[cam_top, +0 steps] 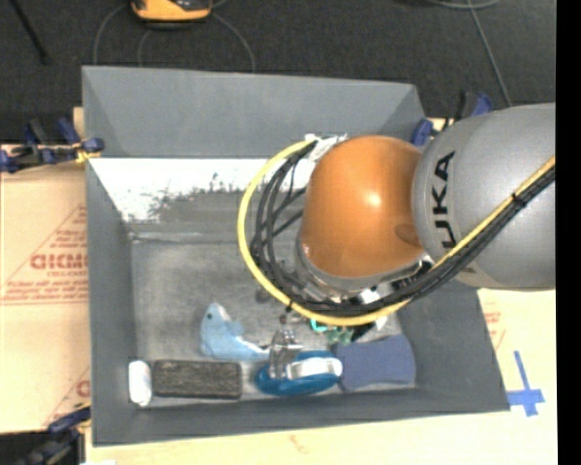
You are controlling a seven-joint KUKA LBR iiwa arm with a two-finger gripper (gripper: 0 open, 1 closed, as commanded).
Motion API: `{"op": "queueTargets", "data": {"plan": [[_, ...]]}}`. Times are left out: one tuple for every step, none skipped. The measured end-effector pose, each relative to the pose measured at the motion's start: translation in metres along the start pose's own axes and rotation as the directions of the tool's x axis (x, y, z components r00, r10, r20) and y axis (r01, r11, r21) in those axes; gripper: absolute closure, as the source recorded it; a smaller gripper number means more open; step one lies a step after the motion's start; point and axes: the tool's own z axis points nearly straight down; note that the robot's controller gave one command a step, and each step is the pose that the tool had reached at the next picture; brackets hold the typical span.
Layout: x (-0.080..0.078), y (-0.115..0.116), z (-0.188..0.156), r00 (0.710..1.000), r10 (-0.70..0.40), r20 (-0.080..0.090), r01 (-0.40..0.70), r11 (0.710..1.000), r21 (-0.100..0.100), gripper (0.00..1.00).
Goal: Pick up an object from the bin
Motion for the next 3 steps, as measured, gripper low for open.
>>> {"op": "queueTargets", "data": {"plan": [[-0.002,0.000,-0.004,1.000,0.003,0.008,-0.003,1.000,-0.001,0.00],[-0.009,0.025,0.065,0.998,-0.055,0.014,0.055,0.998,0.000,0.00],[0.003,0.065,0.070,0.994,-0.109,-0.001,0.109,0.994,0.003,0.00]]}}
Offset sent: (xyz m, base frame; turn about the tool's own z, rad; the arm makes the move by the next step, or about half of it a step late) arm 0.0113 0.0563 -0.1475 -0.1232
